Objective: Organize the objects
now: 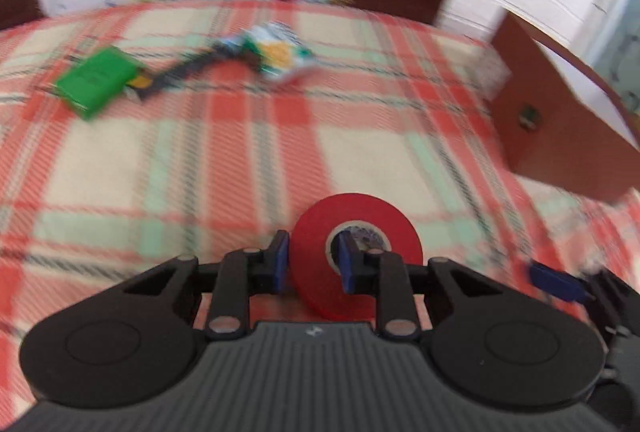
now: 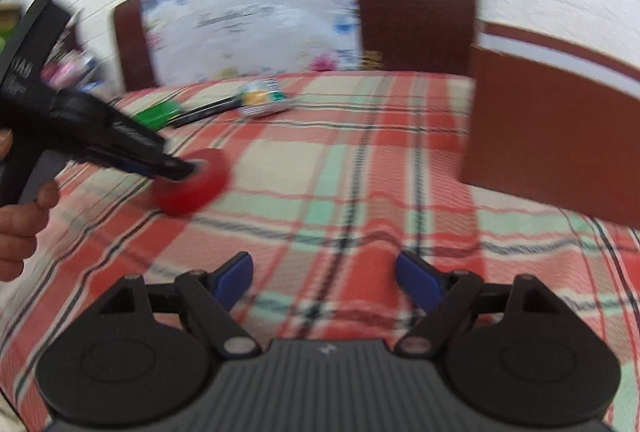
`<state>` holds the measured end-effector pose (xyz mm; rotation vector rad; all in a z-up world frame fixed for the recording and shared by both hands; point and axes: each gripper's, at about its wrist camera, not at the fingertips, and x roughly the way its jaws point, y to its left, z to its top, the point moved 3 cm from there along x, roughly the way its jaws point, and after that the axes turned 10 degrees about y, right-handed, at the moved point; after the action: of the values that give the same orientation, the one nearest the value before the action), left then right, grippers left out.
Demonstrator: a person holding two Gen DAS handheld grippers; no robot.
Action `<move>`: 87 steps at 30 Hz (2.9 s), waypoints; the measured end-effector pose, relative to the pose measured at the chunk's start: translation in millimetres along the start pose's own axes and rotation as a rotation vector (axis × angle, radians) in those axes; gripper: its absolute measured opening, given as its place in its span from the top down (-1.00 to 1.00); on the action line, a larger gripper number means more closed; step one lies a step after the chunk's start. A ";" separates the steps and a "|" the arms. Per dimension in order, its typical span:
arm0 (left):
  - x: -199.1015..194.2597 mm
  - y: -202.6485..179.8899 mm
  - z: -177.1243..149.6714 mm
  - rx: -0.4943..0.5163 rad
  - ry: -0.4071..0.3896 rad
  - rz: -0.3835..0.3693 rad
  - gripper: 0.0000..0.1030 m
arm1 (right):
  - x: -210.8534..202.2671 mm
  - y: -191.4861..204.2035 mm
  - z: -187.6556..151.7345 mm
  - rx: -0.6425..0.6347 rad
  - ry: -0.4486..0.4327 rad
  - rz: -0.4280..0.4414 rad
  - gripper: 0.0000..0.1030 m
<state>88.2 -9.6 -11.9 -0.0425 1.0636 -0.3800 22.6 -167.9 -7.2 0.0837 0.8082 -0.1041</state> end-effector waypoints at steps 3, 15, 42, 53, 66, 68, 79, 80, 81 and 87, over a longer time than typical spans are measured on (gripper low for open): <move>1.3 -30.4 -15.4 0.092 0.020 -0.038 0.44 | -5.2 25.5 -4.8 -0.131 -0.012 0.001 -0.57; -25.5 -77.5 17.9 0.183 -0.050 -0.081 0.45 | -27.1 28.5 2.5 -0.117 -0.083 -0.015 -0.33; 38.4 -263.9 142.0 0.375 -0.159 -0.070 0.31 | -44.9 -226.0 59.3 0.296 -0.232 -0.418 -0.30; -7.7 -238.0 87.8 0.388 -0.182 0.013 0.18 | -109.3 -205.2 27.7 0.512 -0.329 -0.342 -0.42; -23.7 -194.7 30.8 0.325 -0.143 0.061 0.03 | -144.7 -168.5 6.9 0.585 -0.316 -0.276 -0.45; -25.9 -190.1 26.7 0.316 -0.142 0.064 0.02 | -147.6 -162.2 6.3 0.586 -0.319 -0.273 -0.45; -39.3 -181.2 17.7 0.297 -0.178 0.072 -0.31 | -157.2 -138.4 11.6 0.562 -0.318 -0.270 -0.52; -39.5 -181.3 17.3 0.297 -0.179 0.074 -0.36 | -158.1 -137.3 11.3 0.562 -0.320 -0.273 -0.56; -39.4 -181.6 16.7 0.298 -0.179 0.077 -0.42 | -158.7 -136.8 10.6 0.564 -0.321 -0.276 -0.57; -40.2 -182.3 15.5 0.305 -0.187 0.084 -0.46 | -159.0 -142.6 5.0 0.600 -0.311 -0.266 -0.57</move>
<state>32.6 -169.2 68.9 0.2344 0.8111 -0.4492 -100.7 -300.2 106.6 0.5141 0.4518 -0.5965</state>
